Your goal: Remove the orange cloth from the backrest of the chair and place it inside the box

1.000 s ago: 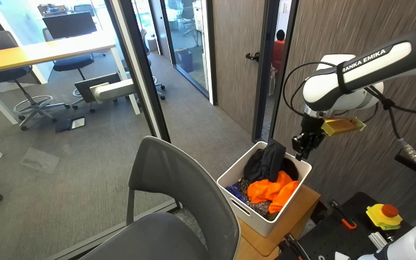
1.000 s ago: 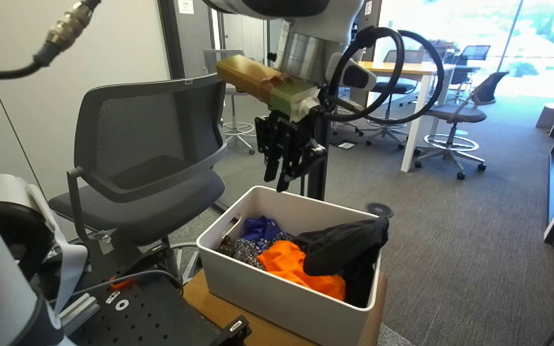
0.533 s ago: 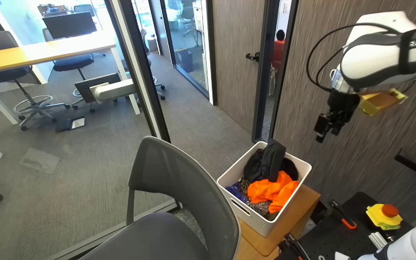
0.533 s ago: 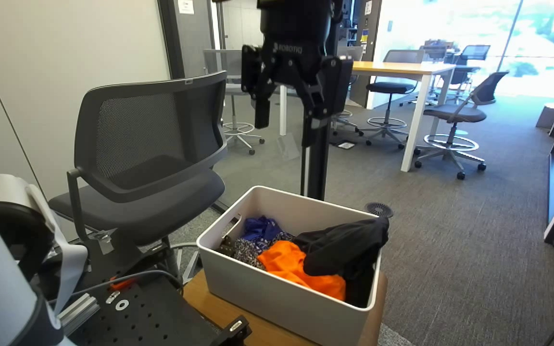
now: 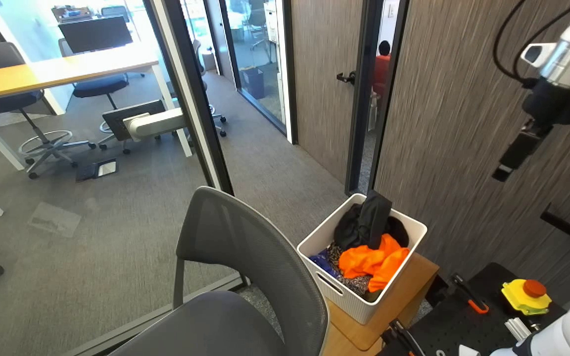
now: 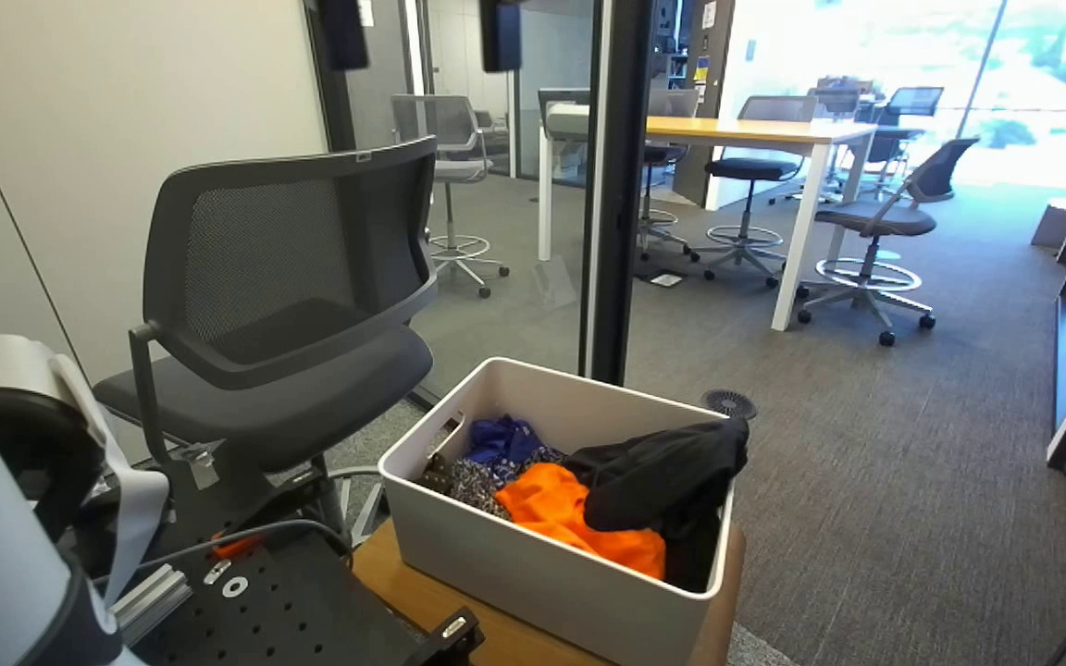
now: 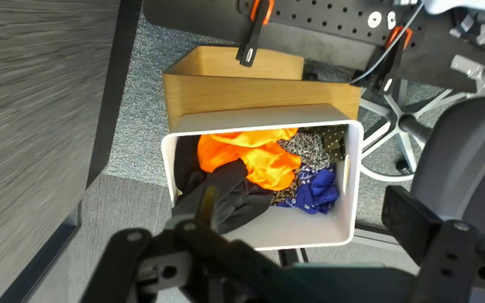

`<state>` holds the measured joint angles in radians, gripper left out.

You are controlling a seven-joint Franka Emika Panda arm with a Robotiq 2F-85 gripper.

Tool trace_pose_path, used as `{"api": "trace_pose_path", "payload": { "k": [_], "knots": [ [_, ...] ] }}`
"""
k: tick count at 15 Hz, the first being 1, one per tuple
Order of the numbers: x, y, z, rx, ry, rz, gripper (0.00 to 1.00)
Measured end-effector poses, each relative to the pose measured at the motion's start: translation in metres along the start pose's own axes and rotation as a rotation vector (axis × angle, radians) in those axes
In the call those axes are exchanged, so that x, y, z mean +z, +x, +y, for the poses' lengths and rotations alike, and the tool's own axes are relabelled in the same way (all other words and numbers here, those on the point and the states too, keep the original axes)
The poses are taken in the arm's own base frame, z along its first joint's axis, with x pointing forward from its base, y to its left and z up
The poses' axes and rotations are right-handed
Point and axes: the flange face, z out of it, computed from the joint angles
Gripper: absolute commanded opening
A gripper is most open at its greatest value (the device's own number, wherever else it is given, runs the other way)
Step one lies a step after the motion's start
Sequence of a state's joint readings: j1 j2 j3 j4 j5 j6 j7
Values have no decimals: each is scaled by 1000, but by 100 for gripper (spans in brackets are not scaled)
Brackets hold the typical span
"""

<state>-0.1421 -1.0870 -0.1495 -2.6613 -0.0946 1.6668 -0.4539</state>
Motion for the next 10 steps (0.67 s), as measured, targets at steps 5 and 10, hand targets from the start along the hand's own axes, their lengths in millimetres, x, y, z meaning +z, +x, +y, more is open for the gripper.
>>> {"api": "trace_pose_path", "payload": {
  "k": [5,10],
  "knots": [
    [-47,-79,-38,-104,-23,18,100],
    [-59,-99,-61,-93,-26,79,100]
  ]
}}
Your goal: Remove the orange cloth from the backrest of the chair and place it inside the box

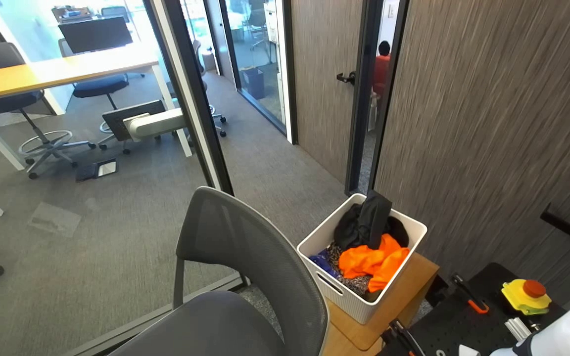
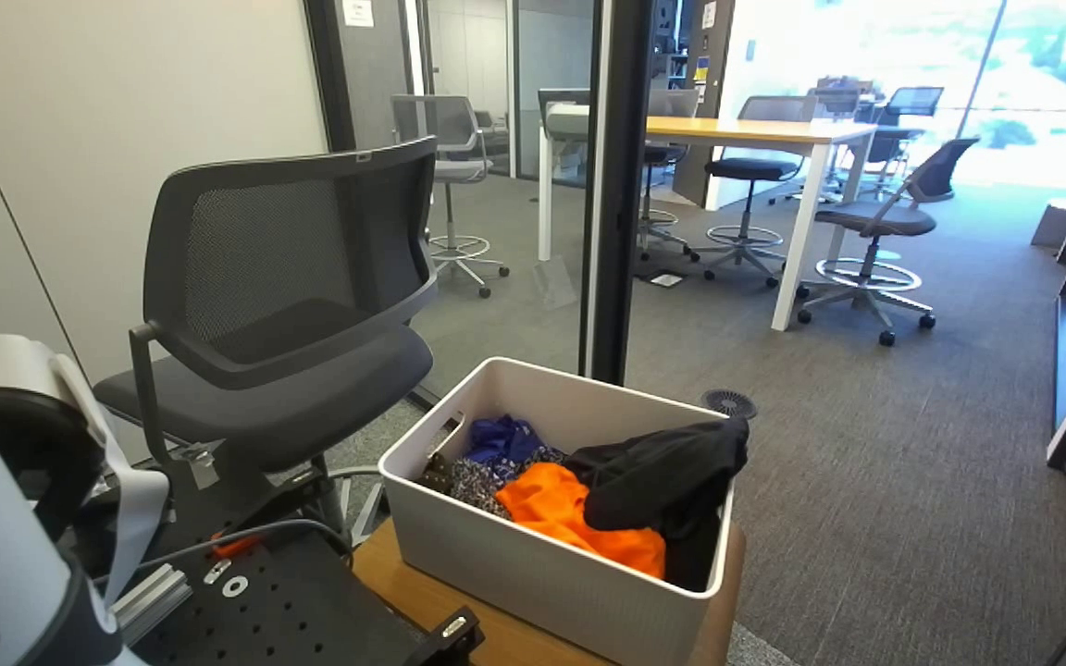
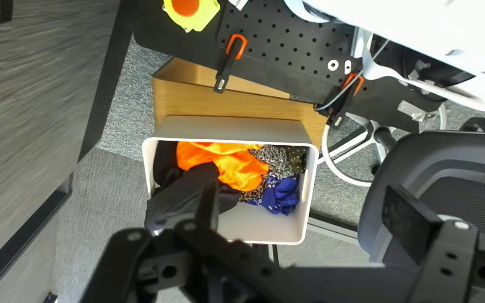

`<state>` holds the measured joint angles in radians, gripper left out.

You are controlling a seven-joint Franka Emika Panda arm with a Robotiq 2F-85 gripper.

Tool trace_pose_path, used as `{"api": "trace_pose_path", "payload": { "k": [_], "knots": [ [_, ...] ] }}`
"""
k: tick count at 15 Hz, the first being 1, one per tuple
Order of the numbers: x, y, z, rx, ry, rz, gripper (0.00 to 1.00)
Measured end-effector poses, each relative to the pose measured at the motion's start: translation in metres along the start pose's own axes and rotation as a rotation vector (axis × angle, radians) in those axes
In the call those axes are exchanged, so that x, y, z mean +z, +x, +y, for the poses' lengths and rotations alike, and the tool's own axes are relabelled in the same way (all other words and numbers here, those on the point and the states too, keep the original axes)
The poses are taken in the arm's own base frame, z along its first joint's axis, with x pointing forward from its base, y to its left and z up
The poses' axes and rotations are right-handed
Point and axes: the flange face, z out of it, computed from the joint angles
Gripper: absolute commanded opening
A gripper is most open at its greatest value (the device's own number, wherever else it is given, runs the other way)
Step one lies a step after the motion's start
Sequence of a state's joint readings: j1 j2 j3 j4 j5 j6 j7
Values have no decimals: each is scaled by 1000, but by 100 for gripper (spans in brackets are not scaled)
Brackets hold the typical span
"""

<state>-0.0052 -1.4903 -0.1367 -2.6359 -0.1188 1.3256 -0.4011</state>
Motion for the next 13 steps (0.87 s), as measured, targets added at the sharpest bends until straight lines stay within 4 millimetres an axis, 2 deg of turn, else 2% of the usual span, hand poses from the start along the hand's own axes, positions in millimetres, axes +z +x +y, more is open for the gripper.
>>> {"api": "trace_pose_path", "payload": {
  "k": [7,13],
  "knots": [
    [13,28,-43,-40,31,-23,100],
    [20,37,-52,-49,30,-44,100]
  ]
}}
